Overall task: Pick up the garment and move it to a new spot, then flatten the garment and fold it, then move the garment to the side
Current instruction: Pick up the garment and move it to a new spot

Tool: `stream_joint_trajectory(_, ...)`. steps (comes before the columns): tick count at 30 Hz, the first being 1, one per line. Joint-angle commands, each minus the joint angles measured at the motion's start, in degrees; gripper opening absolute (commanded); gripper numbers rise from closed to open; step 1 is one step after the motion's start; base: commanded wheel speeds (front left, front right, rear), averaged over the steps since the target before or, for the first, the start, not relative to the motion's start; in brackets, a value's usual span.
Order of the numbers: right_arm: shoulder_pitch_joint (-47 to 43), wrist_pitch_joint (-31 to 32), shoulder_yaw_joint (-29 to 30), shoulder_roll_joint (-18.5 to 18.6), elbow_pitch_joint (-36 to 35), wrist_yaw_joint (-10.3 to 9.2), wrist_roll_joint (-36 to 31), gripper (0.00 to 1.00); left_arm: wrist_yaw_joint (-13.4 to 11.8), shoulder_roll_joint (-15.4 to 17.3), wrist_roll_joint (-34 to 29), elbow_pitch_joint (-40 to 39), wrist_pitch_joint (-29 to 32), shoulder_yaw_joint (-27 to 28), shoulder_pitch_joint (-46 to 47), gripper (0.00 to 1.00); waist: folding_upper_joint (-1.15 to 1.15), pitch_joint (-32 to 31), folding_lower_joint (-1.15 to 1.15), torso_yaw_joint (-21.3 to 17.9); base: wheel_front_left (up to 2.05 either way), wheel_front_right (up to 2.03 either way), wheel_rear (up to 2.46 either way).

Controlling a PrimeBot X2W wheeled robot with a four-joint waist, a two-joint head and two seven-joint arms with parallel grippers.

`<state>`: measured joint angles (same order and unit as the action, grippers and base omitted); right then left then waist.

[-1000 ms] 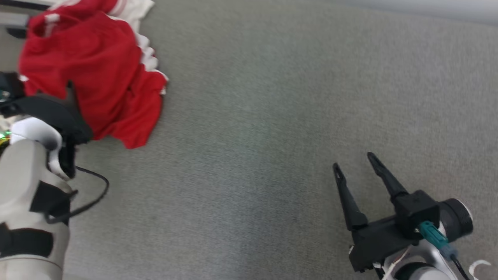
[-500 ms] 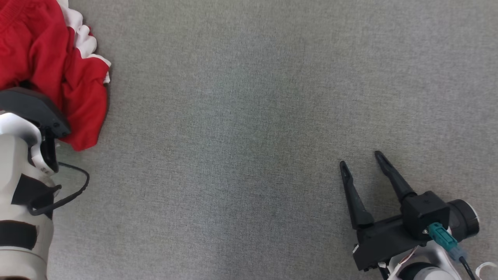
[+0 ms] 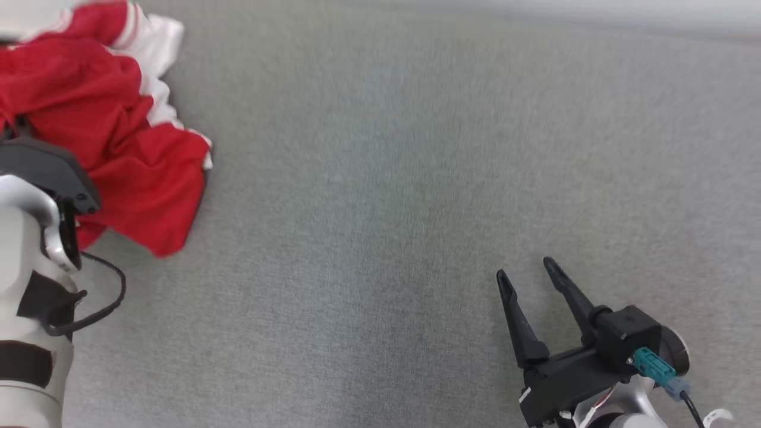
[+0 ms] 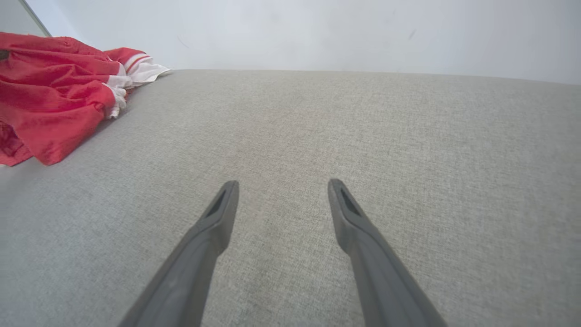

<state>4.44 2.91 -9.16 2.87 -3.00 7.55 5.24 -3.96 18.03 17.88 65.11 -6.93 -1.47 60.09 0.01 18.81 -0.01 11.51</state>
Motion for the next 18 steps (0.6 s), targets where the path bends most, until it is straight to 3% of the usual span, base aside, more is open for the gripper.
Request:
stream_joint_trajectory(1, -0.32, -0.46, -0.08, 0.03, 0.35, -0.12, 0.73, 1.00, 0.12, 0.19, -0.46, -0.59, -0.39, -0.39, -0.25, 0.00, -0.01, -5.88, 0.01, -0.41, 0.00, 0.00, 0.00)
stream_joint_trajectory(10, -1.32, -3.31, 1.02, 0.01, 5.79, -0.12, 4.27, 1.00, 2.44, -2.99, -2.91, -8.08, 1.23, -5.71, 1.33, 0.00, -0.01, -15.06, 0.01, -6.01, 0.00, 0.00, 0.00)
stream_joint_trajectory(18, -1.83, -4.47, 1.95, 0.02, 8.15, -0.12, 5.35, 1.00, 5.60, -7.20, -1.31, -17.04, 3.80, -7.65, -1.56, 0.00, -0.01, -19.37, 0.01, -15.53, 0.00, 0.00, 0.00)
